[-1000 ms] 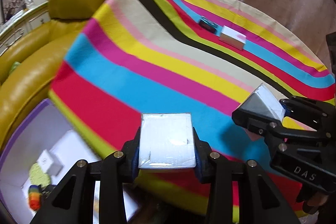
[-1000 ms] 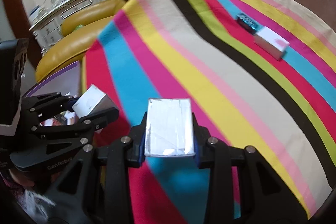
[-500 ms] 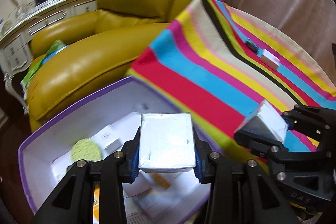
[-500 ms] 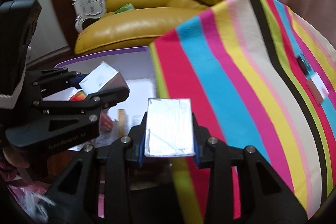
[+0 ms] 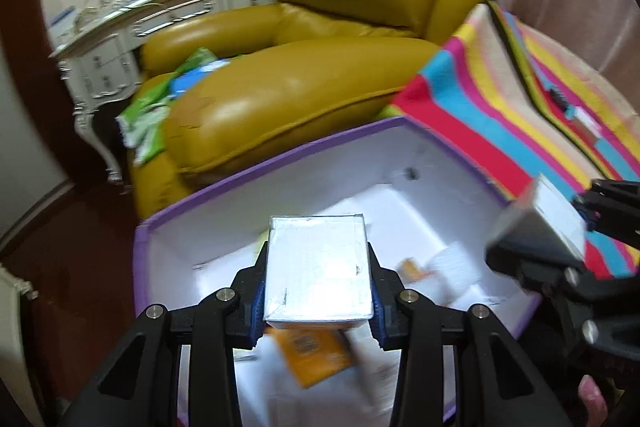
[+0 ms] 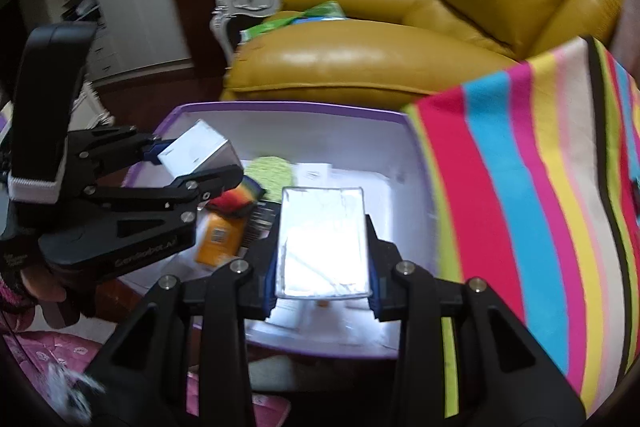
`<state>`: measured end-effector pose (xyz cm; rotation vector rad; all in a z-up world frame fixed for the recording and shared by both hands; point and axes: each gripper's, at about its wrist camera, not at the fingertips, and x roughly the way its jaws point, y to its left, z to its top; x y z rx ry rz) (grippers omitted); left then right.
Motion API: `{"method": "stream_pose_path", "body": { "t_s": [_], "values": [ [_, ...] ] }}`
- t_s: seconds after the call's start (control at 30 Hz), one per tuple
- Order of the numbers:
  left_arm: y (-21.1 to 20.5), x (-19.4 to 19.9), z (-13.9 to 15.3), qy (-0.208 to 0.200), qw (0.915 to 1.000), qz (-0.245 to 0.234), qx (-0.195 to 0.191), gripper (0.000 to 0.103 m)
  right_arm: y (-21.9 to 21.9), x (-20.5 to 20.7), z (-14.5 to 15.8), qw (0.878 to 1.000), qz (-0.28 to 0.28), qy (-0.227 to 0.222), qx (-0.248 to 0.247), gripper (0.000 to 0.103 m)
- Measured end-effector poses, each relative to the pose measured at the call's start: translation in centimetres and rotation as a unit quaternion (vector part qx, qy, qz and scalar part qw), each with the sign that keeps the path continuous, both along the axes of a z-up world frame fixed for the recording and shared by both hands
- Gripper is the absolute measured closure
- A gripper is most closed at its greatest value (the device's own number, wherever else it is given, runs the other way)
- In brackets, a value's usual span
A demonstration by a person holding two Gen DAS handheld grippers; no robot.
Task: Organize objects
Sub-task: 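Open both tools to drop the two cube boxes into the box, then move both tools back over the table toward the last items, then grasp the pink-marked white box with the right tool while the left grasps the teal pack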
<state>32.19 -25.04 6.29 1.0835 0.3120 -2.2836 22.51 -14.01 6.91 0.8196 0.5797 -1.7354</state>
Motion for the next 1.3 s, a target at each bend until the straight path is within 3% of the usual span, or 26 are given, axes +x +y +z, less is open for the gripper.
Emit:
{"method": "stream_pose_path", "body": {
  "t_s": [0.03,0.1,0.13,0.17,0.23,0.3,0.43,0.57,0.73,0.9,1.03,1.23,1.3],
  "values": [
    [-0.4,0.4,0.2,-0.007,0.9996,0.02,-0.017,0.06,-0.3,0.5,-0.2,1.0,0.019,-0.005,-0.001,0.065],
    [-1.2,0.5,0.4,-0.016,0.9973,0.056,-0.045,0.04,-0.5,1.0,-0.4,0.999,0.033,0.0,-0.004,0.057],
    [-1.6,0.4,0.8,-0.018,0.9949,0.079,-0.06,0.024,-0.3,1.0,-0.4,0.999,0.031,0.006,-0.01,0.042],
    [-1.7,0.3,1.4,-0.01,0.9921,0.099,-0.076,0.018,0.0,0.8,-0.3,0.999,0.028,0.008,-0.015,0.032],
    [-1.4,-0.8,2.7,0.028,0.9909,0.099,-0.086,0.017,1.8,-1.0,0.2,0.999,0.002,0.018,-0.034,0.03],
    [-0.4,-2.9,3.2,0.04,0.993,0.074,-0.083,0.014,3.7,-3.0,0.7,0.998,-0.032,0.028,-0.042,0.028],
    [4.1,-10.1,2.7,0.039,0.9973,-0.041,-0.047,0.011,10.8,-11.0,0.7,0.988,-0.142,0.029,-0.052,0.021],
    [10.3,-18.7,0.4,0.027,0.9869,-0.155,0.037,0.011,18.1,-18.5,-0.5,0.972,-0.233,0.029,-0.032,0.017],
    [18.4,-28.4,-1.9,0.015,0.9687,-0.242,0.056,0.011,26.5,-27.6,-2.9,0.951,-0.305,0.038,0.019,0.017],
    [22.7,-36.3,-3.4,-0.005,0.9552,-0.287,0.072,0.011,32.4,-36.2,-4.1,0.946,-0.317,0.045,0.043,0.016],
    [23.6,-40.8,-3.4,-0.008,0.9487,-0.304,0.085,0.011,34.1,-41.7,-4.8,0.951,-0.299,0.053,0.058,0.013],
    [22.3,-45.1,-3.5,-0.007,0.9499,-0.288,0.12,0.011,33.1,-46.5,-6.6,0.97,-0.227,0.037,0.083,0.013],
    [21.7,-46.4,-3.9,-0.009,0.9511,-0.275,0.141,0.011,32.0,-47.2,-7.0,0.973,-0.198,0.056,0.1,0.013]
  ]
}}
